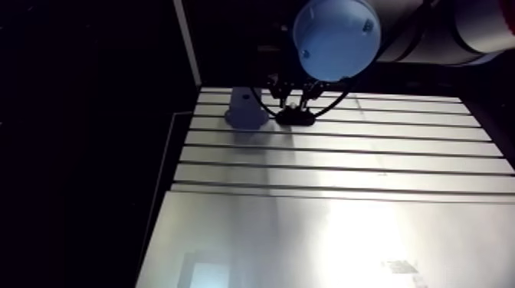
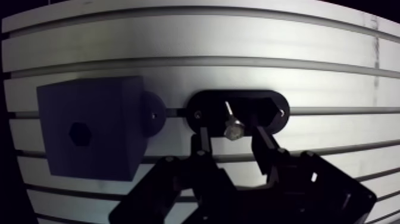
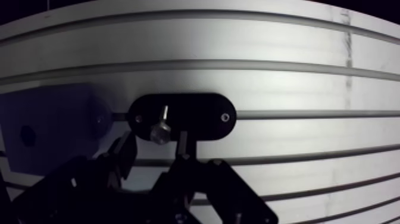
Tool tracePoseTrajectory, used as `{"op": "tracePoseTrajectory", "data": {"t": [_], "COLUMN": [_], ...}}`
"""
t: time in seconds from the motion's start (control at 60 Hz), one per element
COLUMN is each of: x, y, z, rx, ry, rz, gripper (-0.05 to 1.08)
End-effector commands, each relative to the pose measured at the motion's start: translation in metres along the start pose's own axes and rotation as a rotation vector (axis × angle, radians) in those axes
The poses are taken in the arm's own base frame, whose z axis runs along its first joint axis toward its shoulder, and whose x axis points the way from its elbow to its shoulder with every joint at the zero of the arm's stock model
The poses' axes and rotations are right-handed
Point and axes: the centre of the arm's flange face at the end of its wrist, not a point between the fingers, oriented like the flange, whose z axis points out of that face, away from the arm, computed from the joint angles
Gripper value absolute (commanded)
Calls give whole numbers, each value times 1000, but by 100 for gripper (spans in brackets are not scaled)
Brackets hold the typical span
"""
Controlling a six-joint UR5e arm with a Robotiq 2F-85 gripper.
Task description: Pick up the M10 bolt and insert it into the hex recess until seated.
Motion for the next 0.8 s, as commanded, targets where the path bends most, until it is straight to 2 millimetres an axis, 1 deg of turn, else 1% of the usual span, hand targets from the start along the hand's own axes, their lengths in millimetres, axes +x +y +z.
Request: {"op": "tracePoseTrajectory", "data": {"t": [0.017, 0.8], "x": [0, 0], "y": [0, 1], "z": [0, 0], "rx": [-1, -2], "ry": [0, 0], "rz": [0, 3], "gripper": [52, 59]}}
